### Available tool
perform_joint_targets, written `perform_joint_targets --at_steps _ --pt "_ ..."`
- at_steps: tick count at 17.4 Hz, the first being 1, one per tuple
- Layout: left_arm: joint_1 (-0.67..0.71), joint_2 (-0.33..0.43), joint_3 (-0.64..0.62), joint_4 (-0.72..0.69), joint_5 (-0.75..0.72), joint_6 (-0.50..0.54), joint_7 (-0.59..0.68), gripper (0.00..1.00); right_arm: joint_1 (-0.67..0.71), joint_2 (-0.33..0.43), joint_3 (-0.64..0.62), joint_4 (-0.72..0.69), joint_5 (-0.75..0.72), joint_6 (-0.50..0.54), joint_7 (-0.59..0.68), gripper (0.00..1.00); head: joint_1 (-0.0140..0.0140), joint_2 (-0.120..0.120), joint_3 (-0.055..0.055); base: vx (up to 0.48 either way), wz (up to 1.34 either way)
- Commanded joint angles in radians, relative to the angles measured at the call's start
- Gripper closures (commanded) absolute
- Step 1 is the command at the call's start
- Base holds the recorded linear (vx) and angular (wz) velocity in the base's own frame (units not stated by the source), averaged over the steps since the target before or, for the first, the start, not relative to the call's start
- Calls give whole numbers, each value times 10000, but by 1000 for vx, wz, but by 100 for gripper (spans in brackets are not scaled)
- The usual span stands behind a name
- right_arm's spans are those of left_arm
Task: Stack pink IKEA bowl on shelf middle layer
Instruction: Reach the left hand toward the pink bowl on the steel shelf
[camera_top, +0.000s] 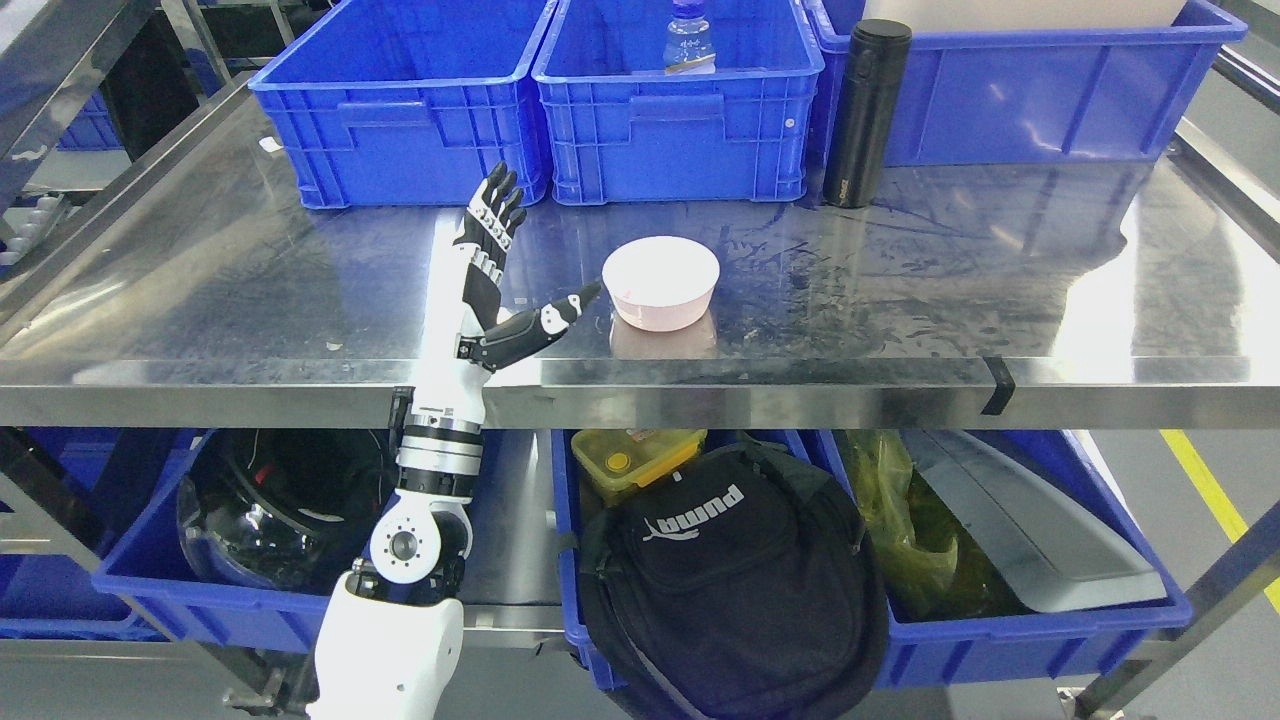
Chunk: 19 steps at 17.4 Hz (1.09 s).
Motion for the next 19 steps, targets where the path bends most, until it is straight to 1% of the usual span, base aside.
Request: perform_joint_targets --at_steps 1,4,5,6,8,9,11,12,13,15,16,17,19 --pt "0 175 17 12 0 26 -16 0 215 -175 0 -175 0 7 -1 0 0 0 0 0 0" --pt "-106 175 63 12 0 -35 -321 0 215 -175 0 -175 0 7 -1 0 0 0 0 0 0" --pt "-274 175 94 12 0 -50 -794 0 215 -175 0 -175 0 7 -1 0 0 0 0 0 0" --pt "-579 563 94 12 -16 -81 -1406 0 215 -175 0 -175 0 7 -1 0 0 0 0 0 0" --pt "-1314 1956 94 72 -351 -66 -2846 0 215 -175 0 -175 0 7 -1 0 0 0 0 0 0" --pt "-1911 2784 124 255 -900 -51 -3689 0 215 -175 0 -175 0 7 -1 0 0 0 0 0 0" --pt "-2573 3769 109 441 -2080 -50 -5116 0 215 -175 0 -175 0 7 -1 0 0 0 0 0 0" --pt "-2850 4093 94 426 -2831 -35 -5990 0 215 -175 0 -175 0 7 -1 0 0 0 0 0 0" --pt "-3172 4354 79 395 -3704 -35 -7168 0 215 -175 0 -175 0 7 -1 0 0 0 0 0 0" --pt "-3664 4647 -28 395 -4614 -35 -8844 0 215 -175 0 -175 0 7 -1 0 0 0 0 0 0" --pt "-3818 4830 -181 395 -4876 -35 -9292 0 215 -175 0 -175 0 7 -1 0 0 -1 0 0 0" --pt "-4062 4893 -395 395 -4924 -35 -9327 0 215 -175 0 -175 0 7 -1 0 0 0 0 0 0" --pt "-4340 4741 -626 395 -4925 -50 -9389 0 215 -175 0 -175 0 7 -1 0 0 0 0 0 0"
